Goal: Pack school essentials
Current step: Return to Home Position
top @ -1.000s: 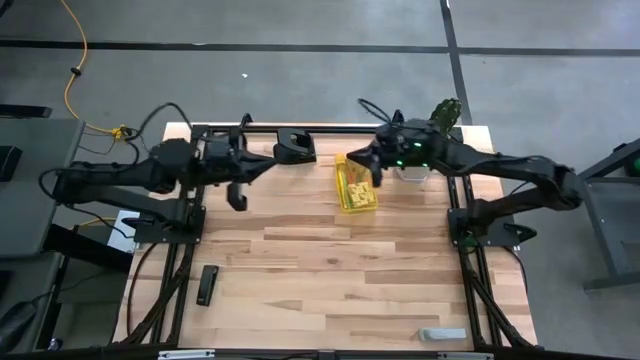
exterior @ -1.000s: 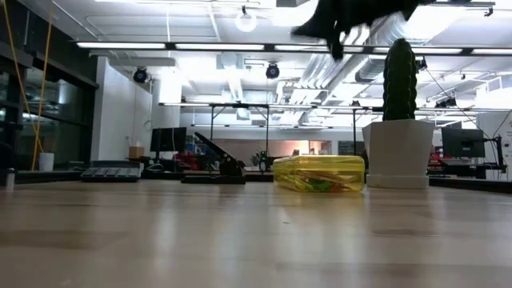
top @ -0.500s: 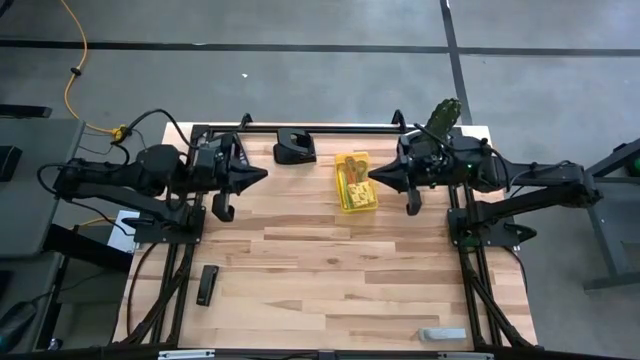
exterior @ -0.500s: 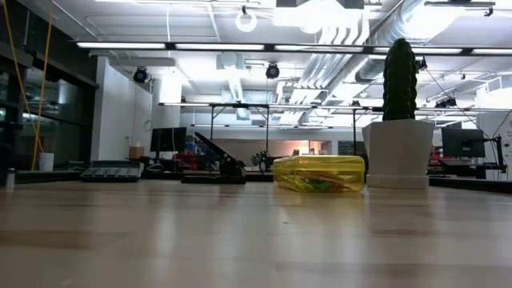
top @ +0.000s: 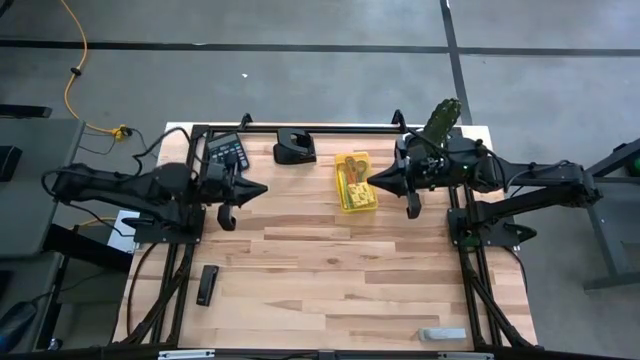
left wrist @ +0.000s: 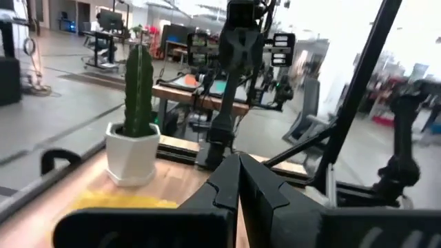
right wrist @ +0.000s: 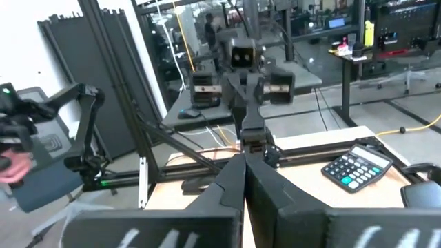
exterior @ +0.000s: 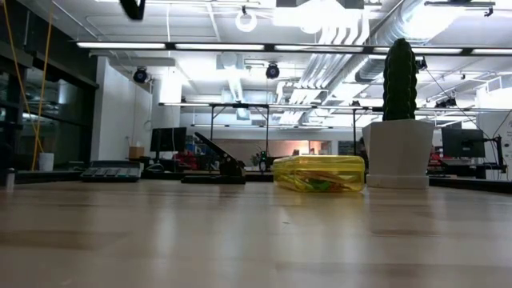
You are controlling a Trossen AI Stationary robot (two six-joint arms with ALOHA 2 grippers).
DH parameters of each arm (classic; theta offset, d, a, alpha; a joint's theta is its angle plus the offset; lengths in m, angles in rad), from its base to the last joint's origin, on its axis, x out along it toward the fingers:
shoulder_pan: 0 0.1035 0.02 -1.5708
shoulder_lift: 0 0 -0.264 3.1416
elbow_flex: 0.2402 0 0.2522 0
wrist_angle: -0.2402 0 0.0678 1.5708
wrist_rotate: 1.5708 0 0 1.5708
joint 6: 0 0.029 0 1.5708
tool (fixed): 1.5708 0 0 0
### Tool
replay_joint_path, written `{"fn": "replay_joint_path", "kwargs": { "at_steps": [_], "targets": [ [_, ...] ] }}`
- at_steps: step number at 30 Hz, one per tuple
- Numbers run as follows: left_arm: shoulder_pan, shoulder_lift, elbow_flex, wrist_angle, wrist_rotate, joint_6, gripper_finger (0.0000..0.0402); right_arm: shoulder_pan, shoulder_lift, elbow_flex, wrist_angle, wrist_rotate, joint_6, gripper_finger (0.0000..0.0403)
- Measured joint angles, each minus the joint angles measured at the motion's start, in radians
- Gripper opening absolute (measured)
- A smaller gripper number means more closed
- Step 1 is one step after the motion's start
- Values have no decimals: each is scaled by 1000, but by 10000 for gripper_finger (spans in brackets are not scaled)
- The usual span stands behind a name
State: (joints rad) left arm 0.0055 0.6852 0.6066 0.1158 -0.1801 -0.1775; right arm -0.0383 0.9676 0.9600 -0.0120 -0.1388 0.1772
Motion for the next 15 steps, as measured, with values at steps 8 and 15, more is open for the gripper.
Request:
{"fn": "replay_joint_path", "kwargs": {
  "at_steps": [8,15],
  "targets": [
    [0,-166,-323,131,5,-86,0,0,0,0,-84,-19,71,0],
    [0,-312,-480,137,43,-95,0,0,0,0,-78,-29,88,0]
  ]
}}
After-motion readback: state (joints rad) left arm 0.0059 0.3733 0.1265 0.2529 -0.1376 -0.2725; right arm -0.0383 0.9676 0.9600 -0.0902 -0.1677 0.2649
